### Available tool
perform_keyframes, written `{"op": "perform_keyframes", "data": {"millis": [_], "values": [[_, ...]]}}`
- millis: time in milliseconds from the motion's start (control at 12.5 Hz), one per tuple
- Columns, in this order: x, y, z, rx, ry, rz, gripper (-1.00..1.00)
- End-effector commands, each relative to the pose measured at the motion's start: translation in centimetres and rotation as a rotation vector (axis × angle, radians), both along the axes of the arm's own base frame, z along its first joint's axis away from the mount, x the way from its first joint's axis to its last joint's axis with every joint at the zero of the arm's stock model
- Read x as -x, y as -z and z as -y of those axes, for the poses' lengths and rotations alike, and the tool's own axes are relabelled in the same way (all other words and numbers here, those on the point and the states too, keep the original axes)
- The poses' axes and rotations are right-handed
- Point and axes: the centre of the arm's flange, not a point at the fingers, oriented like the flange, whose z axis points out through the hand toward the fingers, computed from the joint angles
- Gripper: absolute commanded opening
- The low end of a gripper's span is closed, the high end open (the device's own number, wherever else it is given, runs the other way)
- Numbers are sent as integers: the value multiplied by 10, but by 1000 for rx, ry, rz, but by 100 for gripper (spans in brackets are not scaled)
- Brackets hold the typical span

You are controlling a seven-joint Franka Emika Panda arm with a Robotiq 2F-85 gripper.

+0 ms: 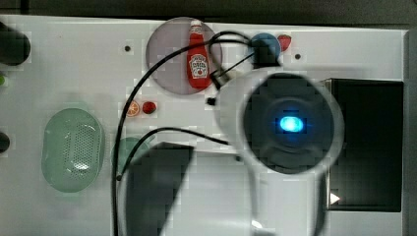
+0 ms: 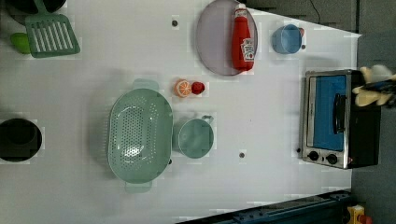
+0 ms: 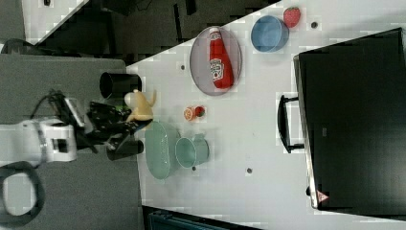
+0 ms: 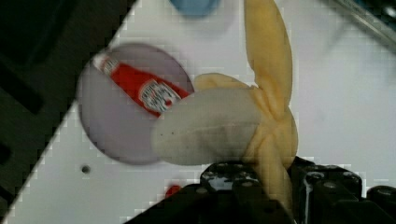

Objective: Pick banana from table and place on oven.

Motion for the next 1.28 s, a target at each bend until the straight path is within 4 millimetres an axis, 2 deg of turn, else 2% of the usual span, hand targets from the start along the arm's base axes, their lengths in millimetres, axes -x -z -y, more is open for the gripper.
{"op": "perform_keyframes", "data": {"millis": [80,240,480,720,1040,1200,1280], "values": [[21,13,93,-11,124,-85,-57],[30,26,144,-13,91,-102,-57],[38,60,219,13,24,-107,-57],[37,94,282,106,-78,-87,-57],[42,125,336,173,-193,-150,-57],[45,131,350,188,-264,-176,-57],[47,134,352,186,-282,-183,-47]]}}
